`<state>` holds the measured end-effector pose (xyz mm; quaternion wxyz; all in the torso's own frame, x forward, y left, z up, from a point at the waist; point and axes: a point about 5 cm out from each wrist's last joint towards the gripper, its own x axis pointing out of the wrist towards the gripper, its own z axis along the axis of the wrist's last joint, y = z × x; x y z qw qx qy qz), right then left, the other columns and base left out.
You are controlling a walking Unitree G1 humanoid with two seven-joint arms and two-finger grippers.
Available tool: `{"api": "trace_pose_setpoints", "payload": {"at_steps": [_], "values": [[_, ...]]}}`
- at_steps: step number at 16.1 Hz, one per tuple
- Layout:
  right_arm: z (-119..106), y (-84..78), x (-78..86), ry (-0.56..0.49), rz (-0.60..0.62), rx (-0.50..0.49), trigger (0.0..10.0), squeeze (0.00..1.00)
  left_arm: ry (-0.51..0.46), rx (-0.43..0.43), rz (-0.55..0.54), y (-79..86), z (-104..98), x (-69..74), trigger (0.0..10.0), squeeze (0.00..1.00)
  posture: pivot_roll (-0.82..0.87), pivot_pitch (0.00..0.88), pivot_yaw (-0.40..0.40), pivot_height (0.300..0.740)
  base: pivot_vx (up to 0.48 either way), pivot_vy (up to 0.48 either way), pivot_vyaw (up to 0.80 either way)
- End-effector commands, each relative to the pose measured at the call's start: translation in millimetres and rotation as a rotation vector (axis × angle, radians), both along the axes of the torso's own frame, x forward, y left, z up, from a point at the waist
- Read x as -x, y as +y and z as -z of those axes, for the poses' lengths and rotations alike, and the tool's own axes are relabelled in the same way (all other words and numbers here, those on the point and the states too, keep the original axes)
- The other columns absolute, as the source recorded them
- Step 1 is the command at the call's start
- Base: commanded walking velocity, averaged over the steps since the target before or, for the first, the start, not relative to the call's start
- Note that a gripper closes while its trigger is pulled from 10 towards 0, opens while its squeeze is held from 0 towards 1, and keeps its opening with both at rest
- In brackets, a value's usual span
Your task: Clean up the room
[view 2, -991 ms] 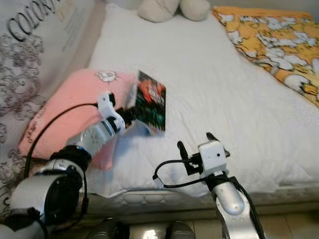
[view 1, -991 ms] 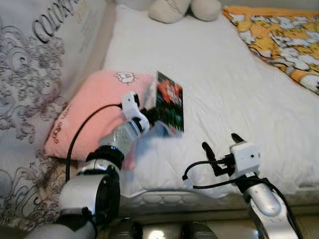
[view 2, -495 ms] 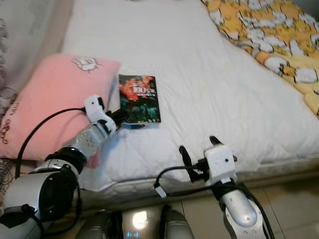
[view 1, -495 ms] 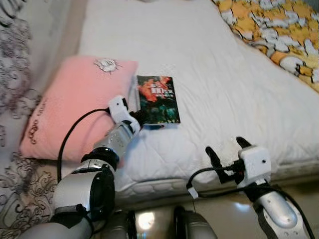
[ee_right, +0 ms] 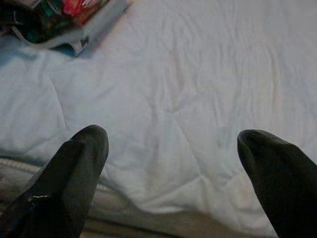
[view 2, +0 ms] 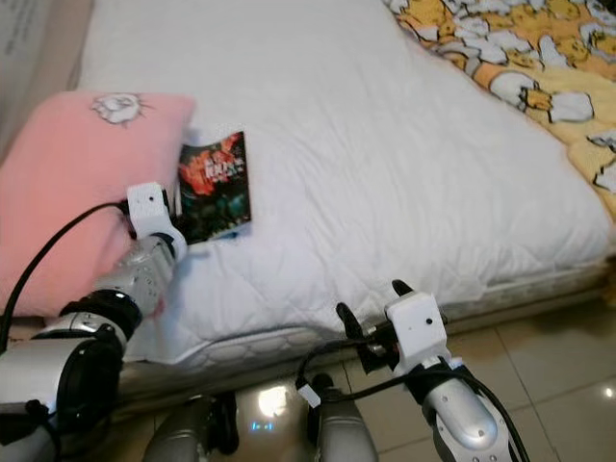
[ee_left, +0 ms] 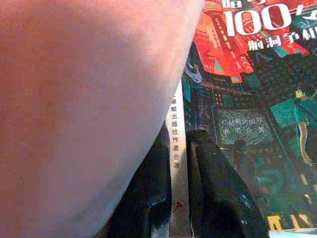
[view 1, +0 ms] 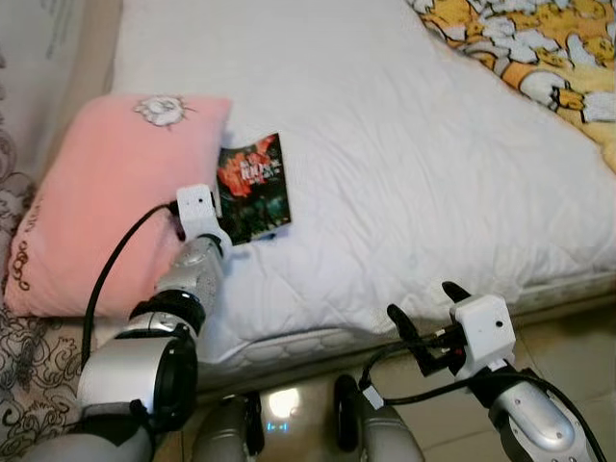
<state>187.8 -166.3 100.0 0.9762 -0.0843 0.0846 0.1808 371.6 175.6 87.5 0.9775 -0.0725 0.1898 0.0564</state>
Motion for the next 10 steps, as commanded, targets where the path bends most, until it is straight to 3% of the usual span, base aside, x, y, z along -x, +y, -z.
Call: {"api": "trace_pose_setpoints", "payload": {"at_steps": [1,3,5,7,8,10], "values": [[5,-1.6,4.4,0.038,-0.005,-0.007,10.0,0.0,0.135,-0.048,0.001,5.4,30,18.4,10.0,0.0,-0.35,0.293,-0.052,0.731,0.0,0.0,0.0],[7,-1.4,5.4,0.046,-0.008,-0.007,10.0,0.0,0.136,-0.096,0.031,4.6,29,17.8,10.0,0.0,-0.34,0.293,-0.05,0.731,0.0,0.0,0.0],[9,-2.6,6.0,0.053,-0.007,-0.003,10.0,0.0,0.135,-0.244,0.045,9.2,29,18.4,10.0,0.0,-0.34,0.293,-0.047,0.731,0.0,0.0,0.0],[10,-2.2,6.1,0.058,-0.01,0.0,10.0,0.0,0.172,-0.333,0.023,20.3,37,26.1,10.0,0.0,-0.34,0.292,-0.048,0.731,0.0,0.0,0.0],[11,-1.7,5.6,0.058,-0.011,0.0,10.0,0.0,0.175,-0.35,0.027,21.0,38,27.2,10.0,0.0,-0.33,0.292,-0.047,0.731,0.0,0.0,0.0],[11,-1.3,4.9,0.058,-0.015,0.001,10.0,0.0,0.166,-0.293,0.029,16.4,39,26.7,10.0,0.0,-0.33,0.29,-0.048,0.731,0.0,0.0,0.0]]}}
